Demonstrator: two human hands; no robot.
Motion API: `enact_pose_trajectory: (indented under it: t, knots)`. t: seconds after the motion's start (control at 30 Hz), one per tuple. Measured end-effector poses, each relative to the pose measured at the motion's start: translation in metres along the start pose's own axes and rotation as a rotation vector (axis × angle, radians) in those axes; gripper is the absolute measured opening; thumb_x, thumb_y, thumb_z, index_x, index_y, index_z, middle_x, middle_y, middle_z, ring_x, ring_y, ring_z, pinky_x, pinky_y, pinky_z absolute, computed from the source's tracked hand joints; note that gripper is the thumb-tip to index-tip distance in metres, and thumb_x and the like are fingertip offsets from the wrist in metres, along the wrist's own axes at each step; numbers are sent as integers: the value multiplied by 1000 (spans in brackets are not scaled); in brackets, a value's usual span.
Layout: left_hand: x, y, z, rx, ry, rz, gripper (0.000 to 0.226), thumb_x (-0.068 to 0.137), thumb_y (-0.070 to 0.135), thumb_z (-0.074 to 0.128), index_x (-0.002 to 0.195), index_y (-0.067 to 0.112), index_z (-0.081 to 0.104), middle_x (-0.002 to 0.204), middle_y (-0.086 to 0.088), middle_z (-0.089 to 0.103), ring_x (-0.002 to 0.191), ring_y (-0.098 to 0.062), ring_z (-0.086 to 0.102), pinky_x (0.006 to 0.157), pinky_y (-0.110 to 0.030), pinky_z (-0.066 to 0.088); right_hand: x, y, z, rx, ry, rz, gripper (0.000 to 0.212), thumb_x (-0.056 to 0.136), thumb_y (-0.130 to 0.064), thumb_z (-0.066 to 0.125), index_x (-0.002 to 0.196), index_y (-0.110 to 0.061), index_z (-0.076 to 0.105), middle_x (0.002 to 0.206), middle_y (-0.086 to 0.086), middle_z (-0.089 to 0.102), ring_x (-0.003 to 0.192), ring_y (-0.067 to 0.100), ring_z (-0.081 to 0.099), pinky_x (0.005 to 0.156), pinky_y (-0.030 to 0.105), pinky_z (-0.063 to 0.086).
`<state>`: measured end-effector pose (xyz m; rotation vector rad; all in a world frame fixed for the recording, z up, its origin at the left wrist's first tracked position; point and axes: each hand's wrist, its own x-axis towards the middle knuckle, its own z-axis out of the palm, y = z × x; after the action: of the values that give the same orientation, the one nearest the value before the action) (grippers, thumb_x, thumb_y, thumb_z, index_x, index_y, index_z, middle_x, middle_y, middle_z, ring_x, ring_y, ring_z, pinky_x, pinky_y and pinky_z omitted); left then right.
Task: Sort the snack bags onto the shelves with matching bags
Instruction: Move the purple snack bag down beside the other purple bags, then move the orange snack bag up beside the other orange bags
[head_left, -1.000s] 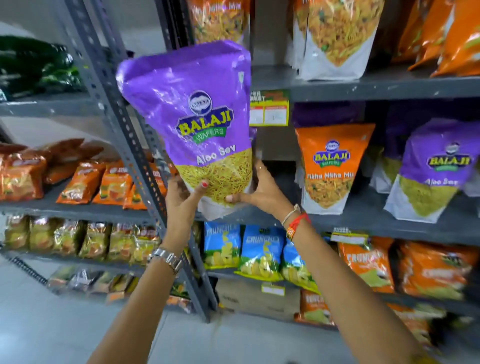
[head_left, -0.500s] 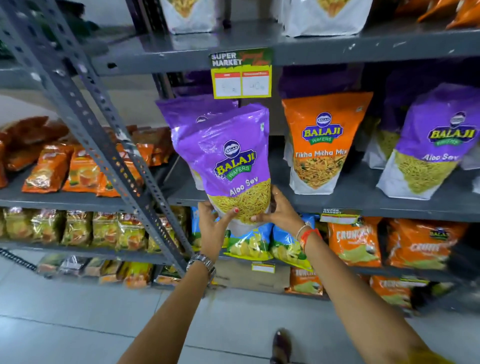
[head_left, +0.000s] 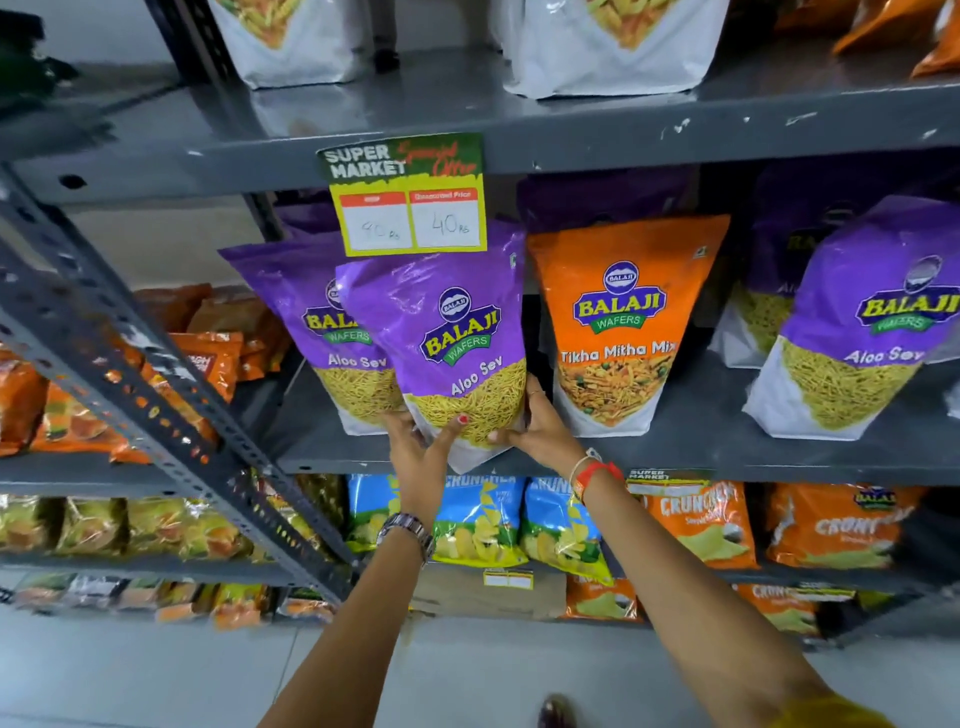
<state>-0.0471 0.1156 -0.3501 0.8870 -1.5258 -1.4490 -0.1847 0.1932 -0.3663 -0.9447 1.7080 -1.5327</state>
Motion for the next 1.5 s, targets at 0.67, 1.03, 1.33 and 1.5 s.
enact_pose_trajectory:
  t: [0.67, 1.03, 1.33, 1.5]
  knots:
    - [-43, -8, 115, -3, -448, 24, 68, 83, 34, 60, 140, 20, 27, 143, 8, 32, 133, -8, 37, 110, -34, 35, -40, 4, -111, -130, 744, -49, 113, 59, -24, 90, 146, -13, 18, 146, 9, 25, 134, 17, 34, 109, 27, 35]
    - [-14, 9, 133, -39, -544, -11, 49, 91, 1, 48, 136, 7, 31, 121, 1, 49, 91, 25, 53, 78, -3, 45, -55, 8, -122, -56, 653, 90, 69, 58, -20, 90, 112, -25, 46, 103, -17, 62, 99, 3, 61, 98, 47, 52]
    - [-65, 45, 88, -84, -602, 91, 42, 91, 6, 49, 127, 22, 35, 119, 9, 53, 98, 18, 55, 79, -6, 46, -132, -38, -81, -104, 834, -65, 76, 50, -49, 87, 116, -25, 56, 110, -5, 70, 105, 9, 65, 91, 46, 56]
    - [-86, 93, 53, -117, -563, 193, 47, 91, 14, 52, 135, 13, 38, 121, 7, 57, 107, 4, 57, 85, -14, 49, -162, -81, -52, -146, 917, -151, 84, 45, -66, 84, 118, -32, 56, 113, -5, 71, 107, 14, 66, 90, 48, 56]
